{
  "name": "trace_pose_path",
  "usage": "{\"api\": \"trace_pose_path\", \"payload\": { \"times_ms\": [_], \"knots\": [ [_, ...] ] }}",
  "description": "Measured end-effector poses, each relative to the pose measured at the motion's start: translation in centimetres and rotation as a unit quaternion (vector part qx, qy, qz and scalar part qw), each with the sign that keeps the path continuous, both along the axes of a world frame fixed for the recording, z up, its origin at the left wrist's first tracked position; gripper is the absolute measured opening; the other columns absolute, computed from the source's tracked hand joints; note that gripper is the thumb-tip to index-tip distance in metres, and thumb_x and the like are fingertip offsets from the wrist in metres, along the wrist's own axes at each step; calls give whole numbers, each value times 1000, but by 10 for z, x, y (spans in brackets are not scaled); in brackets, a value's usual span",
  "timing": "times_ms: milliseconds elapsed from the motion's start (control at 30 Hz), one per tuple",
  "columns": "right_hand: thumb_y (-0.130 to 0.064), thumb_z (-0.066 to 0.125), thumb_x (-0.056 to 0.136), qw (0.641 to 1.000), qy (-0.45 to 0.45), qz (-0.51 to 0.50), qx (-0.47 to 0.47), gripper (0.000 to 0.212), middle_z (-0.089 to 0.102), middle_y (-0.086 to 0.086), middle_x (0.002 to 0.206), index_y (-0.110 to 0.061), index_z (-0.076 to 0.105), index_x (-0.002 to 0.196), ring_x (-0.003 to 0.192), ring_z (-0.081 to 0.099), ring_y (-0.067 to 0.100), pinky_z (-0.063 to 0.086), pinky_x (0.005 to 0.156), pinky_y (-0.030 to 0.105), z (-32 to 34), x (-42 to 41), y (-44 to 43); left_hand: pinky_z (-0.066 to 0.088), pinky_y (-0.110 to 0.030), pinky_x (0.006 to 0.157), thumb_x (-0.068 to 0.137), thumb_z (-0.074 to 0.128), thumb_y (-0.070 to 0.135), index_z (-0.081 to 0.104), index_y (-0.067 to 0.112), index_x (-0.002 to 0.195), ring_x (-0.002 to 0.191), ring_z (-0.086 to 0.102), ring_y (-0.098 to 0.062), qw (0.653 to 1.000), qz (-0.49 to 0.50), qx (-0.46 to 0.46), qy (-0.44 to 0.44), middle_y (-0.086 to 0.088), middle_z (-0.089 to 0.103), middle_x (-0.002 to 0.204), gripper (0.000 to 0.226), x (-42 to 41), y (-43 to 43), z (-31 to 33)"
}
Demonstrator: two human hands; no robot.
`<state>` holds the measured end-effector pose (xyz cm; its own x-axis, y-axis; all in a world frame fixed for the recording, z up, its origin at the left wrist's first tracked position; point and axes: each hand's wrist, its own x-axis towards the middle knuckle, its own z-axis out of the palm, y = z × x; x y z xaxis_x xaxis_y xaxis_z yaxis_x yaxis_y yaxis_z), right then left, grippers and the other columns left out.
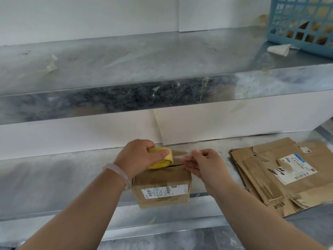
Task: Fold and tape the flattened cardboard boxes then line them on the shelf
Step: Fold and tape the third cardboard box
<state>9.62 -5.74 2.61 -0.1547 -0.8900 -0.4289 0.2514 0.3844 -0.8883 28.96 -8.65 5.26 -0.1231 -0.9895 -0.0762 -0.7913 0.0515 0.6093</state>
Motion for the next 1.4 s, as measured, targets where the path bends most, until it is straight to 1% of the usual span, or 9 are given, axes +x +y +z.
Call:
{"api": "trace_pose_path", "payload": {
  "times_ms": [133,233,300,567,733,933,1100,1300,1400],
  "knots": [
    [-9,48,100,1000,13,10,-6,18,74,16,79,6,51,110,78,74,25,61,76,37,-4,-1,-5,36,-21,57,78,65,59,61,21,65,54,47,-2,996,-25,42,80,9,52,57,41,16,4,2],
    [-8,49,99,1000,11,10,-13,19,72,13,73,7,50,111,75,74,25,61,72,33,-4,-1,-4,40,-23,66,83,60,46,66,30,73,65,53,1,985,-49,85,142,12,59,67,19,30,11,4],
    [-7,50,99,1000,15,5,-18,14,70,12,71,4,50,109,71,74,24,61,70,32,-5,-1,-3,42,-23,66,86,62,39,67,28,74,66,54,0,988,-51,62,131,12,62,68,18,33,10,2],
    [-5,53,98,999,-22,-49,-1,7,62,16,78,-5,49,104,68,67,24,61,64,41,-9,-18,-4,42,-24,58,83,66,48,66,28,73,64,56,-9,999,-45,14,11,4,62,68,23,15,2,1],
    [-11,58,96,999,-3,-44,22,10,66,17,82,-3,55,101,70,66,24,61,72,49,-23,-42,2,43,-27,57,80,65,53,65,25,70,65,58,-11,998,-51,20,-41,6,61,66,30,-1,-3,0],
    [-14,58,97,993,-70,6,95,11,67,10,77,-4,60,95,62,62,14,60,59,34,-53,-27,-2,45,-30,60,80,67,48,66,26,71,68,59,-13,995,-61,32,-77,6,63,67,24,-4,-2,1],
    [-20,69,90,988,-60,12,140,23,57,10,82,-4,62,106,71,56,18,54,64,31,-76,-18,-13,39,-26,56,81,67,45,63,27,65,64,56,-13,994,-64,37,-85,6,59,63,24,-6,-5,2],
    [-14,68,91,971,-160,7,177,15,60,1,54,-3,63,99,47,52,11,44,50,24,-84,-9,-10,40,-27,57,80,65,51,62,28,68,68,57,-13,992,-74,47,-87,6,60,66,26,-5,-5,2],
    [-15,72,87,965,-180,14,192,28,69,8,78,-4,64,112,67,62,18,50,60,28,-89,-11,-10,40,-27,58,79,63,54,63,27,70,68,56,-14,990,-85,55,-98,5,60,68,29,-3,-5,1]
  ]
}}
